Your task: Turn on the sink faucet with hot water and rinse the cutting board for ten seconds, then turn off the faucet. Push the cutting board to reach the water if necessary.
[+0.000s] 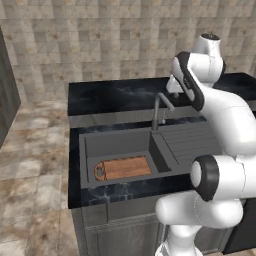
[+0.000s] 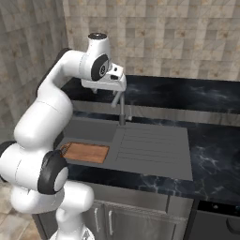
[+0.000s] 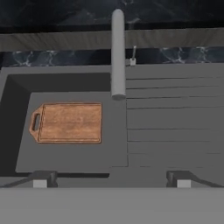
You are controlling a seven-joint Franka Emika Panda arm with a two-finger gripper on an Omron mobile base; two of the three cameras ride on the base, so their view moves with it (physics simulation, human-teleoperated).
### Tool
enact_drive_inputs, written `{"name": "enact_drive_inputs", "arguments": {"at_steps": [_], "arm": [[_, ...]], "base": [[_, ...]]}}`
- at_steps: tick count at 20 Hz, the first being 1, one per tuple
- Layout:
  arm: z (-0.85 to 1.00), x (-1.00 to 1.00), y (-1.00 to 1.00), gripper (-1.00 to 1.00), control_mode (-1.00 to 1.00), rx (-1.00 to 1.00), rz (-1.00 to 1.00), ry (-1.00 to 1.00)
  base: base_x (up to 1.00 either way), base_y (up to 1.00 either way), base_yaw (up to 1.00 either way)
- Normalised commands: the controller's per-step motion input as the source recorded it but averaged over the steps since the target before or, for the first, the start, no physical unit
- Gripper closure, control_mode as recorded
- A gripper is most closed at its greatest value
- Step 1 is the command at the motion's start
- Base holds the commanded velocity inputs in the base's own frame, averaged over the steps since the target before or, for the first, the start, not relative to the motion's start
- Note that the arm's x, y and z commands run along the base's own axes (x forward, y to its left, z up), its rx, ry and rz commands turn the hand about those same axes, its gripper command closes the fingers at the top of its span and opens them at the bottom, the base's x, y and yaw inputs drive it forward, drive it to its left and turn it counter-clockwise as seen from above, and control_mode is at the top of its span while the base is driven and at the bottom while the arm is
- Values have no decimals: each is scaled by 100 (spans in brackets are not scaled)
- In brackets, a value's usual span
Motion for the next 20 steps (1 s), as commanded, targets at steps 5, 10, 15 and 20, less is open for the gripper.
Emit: {"name": "enact_drive_inputs", "arguments": {"at_steps": [5, 10, 15, 20], "arm": [[-25, 45, -15, -100, -100, 0, 0, 0], [-20, 49, 0, -100, -100, 0, 0, 0], [-13, 45, 5, -100, -100, 0, 0, 1], [-6, 38, 2, -100, -100, 0, 0, 2]], "base": [[0, 0, 0], [0, 0, 0], [0, 0, 0], [0, 0, 0]]}}
